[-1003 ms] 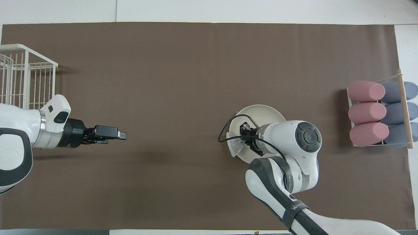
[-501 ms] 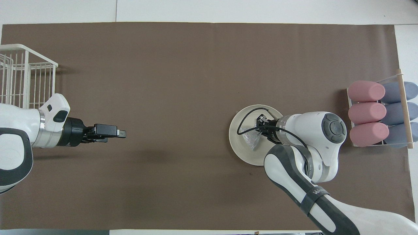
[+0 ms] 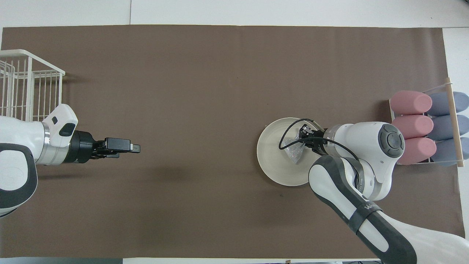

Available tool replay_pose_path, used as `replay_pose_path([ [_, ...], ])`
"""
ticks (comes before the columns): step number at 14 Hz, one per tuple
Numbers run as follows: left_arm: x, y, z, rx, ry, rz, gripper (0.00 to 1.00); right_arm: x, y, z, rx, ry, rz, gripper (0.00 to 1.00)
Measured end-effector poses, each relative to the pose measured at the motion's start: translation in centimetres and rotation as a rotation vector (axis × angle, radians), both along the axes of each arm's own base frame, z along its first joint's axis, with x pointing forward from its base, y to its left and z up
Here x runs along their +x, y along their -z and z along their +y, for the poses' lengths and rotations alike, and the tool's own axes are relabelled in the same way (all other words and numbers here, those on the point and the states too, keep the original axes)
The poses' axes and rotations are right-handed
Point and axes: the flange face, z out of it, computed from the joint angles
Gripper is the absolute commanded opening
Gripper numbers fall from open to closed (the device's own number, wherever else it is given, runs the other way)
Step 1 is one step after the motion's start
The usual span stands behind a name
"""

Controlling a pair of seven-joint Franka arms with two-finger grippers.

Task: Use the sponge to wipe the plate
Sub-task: 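Rub the scrubber around the plate surface with the right gripper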

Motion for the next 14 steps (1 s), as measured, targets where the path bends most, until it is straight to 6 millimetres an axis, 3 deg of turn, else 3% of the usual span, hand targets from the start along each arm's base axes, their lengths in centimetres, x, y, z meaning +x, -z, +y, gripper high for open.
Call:
replay_pose_path([
  [4,0.0,0.0,0.1,0.002,-0.002,-0.002,1.00,-0.1,0.0,0.5,0.003,0.023,0.009,0.00],
  [9,0.1,0.0,0.4,0.003,-0.009,-0.004,1.00,-2.1,-0.2,6.6,0.017,0.083,0.057,0.00],
  [14,0.2,0.0,0.5,0.004,-0.012,-0.005,1.00,-2.3,-0.2,7.2,0.021,0.127,0.073,0.00],
])
